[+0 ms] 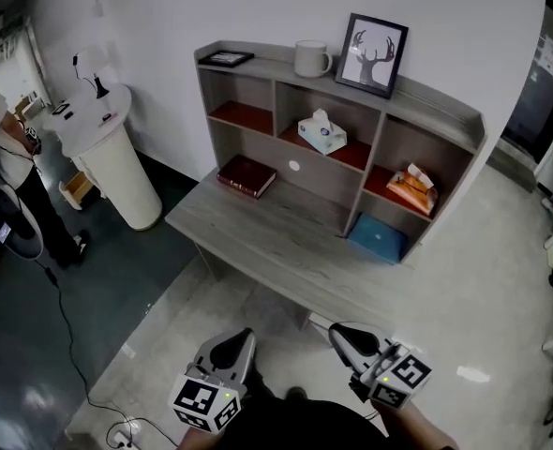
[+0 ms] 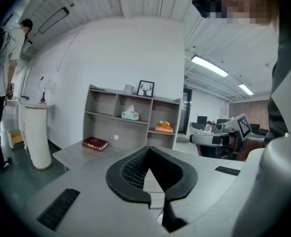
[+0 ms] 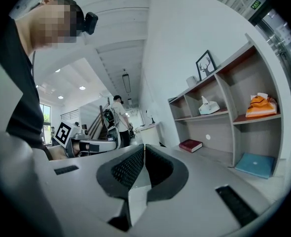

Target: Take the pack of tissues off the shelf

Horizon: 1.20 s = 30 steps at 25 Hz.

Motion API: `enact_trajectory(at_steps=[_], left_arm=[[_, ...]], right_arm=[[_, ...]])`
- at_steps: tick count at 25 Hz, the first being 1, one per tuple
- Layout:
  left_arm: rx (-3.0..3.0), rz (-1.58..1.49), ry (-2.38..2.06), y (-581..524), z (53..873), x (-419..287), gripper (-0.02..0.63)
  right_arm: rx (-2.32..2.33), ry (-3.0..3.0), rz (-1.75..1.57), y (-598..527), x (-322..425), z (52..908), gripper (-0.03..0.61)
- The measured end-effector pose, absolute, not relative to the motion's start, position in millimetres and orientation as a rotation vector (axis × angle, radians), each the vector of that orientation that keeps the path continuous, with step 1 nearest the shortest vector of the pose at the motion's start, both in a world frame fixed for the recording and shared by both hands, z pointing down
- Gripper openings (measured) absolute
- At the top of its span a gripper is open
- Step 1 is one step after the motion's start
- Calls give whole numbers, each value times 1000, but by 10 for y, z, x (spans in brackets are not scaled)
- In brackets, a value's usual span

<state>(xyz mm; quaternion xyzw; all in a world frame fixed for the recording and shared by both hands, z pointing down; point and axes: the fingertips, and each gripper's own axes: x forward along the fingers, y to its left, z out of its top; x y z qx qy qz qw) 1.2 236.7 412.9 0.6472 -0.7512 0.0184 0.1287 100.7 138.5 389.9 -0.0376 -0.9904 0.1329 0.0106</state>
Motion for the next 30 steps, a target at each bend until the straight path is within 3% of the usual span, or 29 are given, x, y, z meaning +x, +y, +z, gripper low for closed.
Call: enact_trajectory(at_steps=[19, 30], left_arm=[[2186, 124, -1982, 1177, 3972, -2133, 11], [2239, 81, -1860, 308, 3967, -2132, 11]], right_arm=[[382, -3118, 274, 284, -746, 3738, 18], [452, -3051, 308, -398, -811, 3775, 18]])
